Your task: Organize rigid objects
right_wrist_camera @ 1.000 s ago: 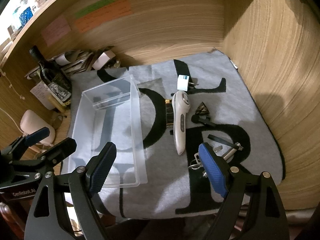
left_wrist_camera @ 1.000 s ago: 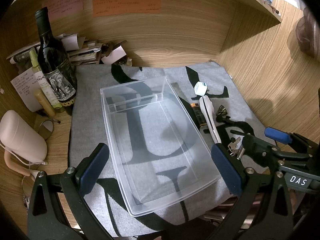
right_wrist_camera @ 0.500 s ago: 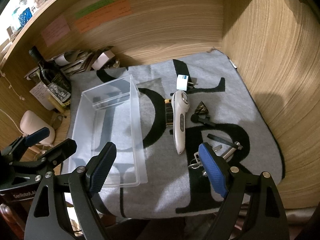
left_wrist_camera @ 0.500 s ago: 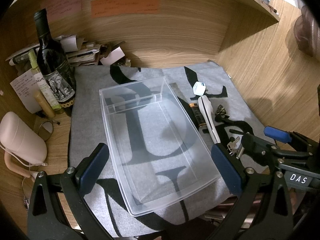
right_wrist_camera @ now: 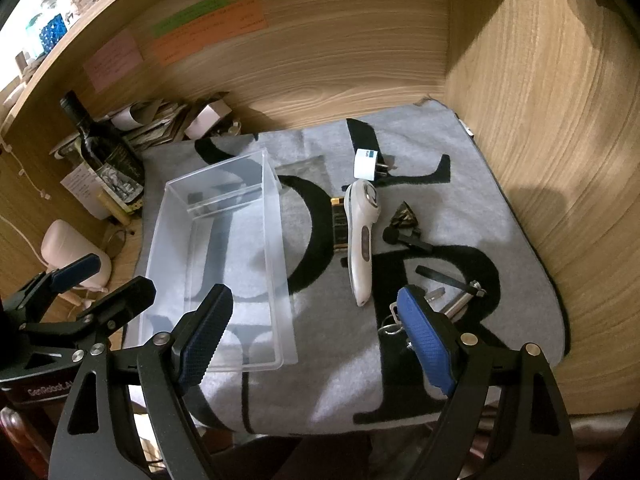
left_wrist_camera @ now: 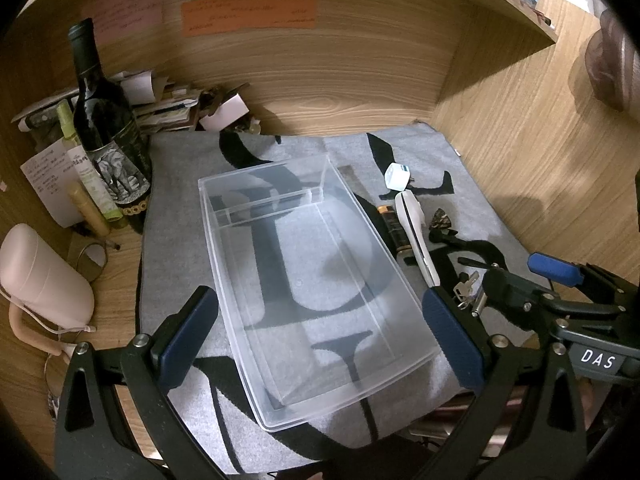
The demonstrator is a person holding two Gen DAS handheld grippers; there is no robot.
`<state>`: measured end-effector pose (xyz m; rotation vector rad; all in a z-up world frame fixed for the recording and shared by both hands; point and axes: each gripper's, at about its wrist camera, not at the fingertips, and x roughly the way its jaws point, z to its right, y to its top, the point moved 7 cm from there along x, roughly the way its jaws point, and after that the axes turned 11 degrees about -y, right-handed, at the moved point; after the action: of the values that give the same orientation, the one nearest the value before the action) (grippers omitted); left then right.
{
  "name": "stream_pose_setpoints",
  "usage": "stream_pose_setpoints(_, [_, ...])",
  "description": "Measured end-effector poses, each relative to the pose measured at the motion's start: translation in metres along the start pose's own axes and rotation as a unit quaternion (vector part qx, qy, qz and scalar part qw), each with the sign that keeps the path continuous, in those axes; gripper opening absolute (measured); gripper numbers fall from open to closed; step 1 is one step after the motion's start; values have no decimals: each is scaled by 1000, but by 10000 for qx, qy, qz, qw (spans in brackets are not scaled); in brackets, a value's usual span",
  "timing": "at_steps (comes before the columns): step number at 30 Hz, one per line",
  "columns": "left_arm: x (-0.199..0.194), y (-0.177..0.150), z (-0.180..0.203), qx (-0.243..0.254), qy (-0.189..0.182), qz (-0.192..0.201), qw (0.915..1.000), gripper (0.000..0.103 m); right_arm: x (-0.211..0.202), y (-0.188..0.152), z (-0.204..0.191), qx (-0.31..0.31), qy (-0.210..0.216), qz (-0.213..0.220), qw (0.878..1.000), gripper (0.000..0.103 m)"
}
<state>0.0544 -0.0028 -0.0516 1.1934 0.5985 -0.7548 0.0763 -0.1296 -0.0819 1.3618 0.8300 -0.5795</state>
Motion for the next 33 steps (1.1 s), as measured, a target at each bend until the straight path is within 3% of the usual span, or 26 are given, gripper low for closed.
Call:
stream_pose_setpoints(9, [-1,3,1,36,-2,31,10000,103,-2,1,3,48,-65,29,10000,83])
stream_pose_setpoints(10, [-1,3,0,26,-6,35,10000,100,-3,1,3,43,-90,48,9999,83])
stream_pose_setpoints(12, [2,4,-3,-20,-39,-22,10000,85,-2,3,5,39,-150,90,9998,83])
stream_pose_setpoints(16, [1,4,-11,-212,2,-11,9998,82,-1,8,9,53,-241,166,9996,82])
stream_pose_setpoints(21, [2,10,-33,-455,236,-5,9987,67,4,15,18,115,-310,164,9993,80])
stream_pose_setpoints(27, [14,12,-68,-973,355,-229,9944,44,21,24,32,267,-269,-39,9993,66])
stream_pose_setpoints(33, [38,-2,-96,-1527,371,-726,9849,24,47,28,43,385,-83,-426,9983,54])
